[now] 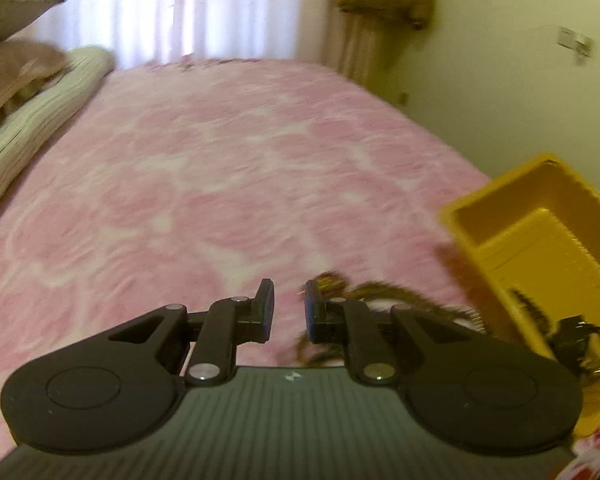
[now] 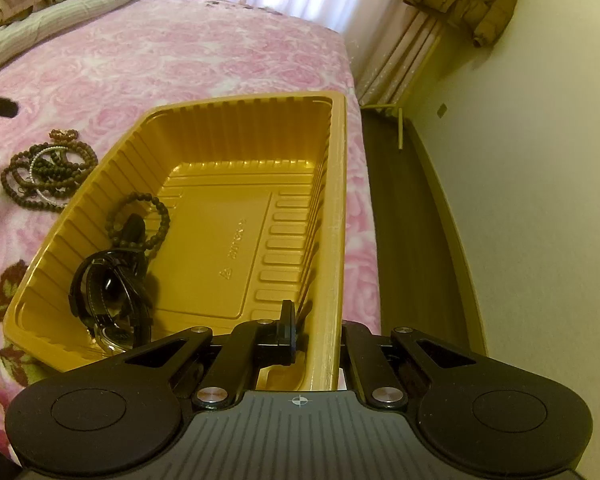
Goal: Organize jewelry
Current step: 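Grasp the bead bracelet with the gold charm using the left gripper, then carry the gold-charm bracelet into the tray and open the left gripper, then move to the bead pile and grasp the long dark bead necklace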
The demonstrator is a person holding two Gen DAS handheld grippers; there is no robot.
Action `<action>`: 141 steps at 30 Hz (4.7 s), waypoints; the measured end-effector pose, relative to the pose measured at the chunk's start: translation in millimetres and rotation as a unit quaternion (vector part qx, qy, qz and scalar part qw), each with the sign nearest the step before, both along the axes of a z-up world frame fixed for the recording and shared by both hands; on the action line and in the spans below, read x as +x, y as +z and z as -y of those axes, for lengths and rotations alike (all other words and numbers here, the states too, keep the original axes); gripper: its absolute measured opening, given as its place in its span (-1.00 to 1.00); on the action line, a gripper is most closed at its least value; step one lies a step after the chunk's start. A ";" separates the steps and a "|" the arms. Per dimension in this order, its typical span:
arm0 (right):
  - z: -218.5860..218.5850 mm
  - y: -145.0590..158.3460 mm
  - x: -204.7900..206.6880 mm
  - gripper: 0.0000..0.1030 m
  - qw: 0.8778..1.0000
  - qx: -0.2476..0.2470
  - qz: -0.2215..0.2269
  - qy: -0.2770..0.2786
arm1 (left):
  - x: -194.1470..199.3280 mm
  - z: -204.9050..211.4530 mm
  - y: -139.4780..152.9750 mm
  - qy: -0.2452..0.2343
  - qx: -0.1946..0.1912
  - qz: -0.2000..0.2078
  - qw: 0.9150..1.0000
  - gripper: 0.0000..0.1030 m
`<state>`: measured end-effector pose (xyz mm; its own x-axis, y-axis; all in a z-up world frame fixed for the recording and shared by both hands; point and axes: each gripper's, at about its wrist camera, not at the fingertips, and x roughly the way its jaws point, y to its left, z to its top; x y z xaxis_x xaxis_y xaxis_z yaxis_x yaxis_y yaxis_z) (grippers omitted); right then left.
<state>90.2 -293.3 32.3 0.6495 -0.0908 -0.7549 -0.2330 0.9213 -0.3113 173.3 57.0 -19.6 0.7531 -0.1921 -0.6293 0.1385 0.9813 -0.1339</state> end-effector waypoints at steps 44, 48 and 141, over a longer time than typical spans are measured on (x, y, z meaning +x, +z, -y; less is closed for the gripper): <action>-2.4 0.3 1.2 -0.90 1.000 -0.010 -0.005 0.001 | 48.9 21.5 -18.2 -0.040 -0.025 -0.029 0.998 -0.89; -3.2 1.1 1.3 -0.90 1.000 -0.011 -0.005 0.001 | 43.2 10.3 -8.4 -0.037 -0.023 -0.021 0.999 -0.89; -0.6 -4.2 1.7 -0.89 1.000 -0.004 -0.011 0.003 | -32.1 53.6 -27.4 -0.172 0.069 -0.006 0.983 -0.64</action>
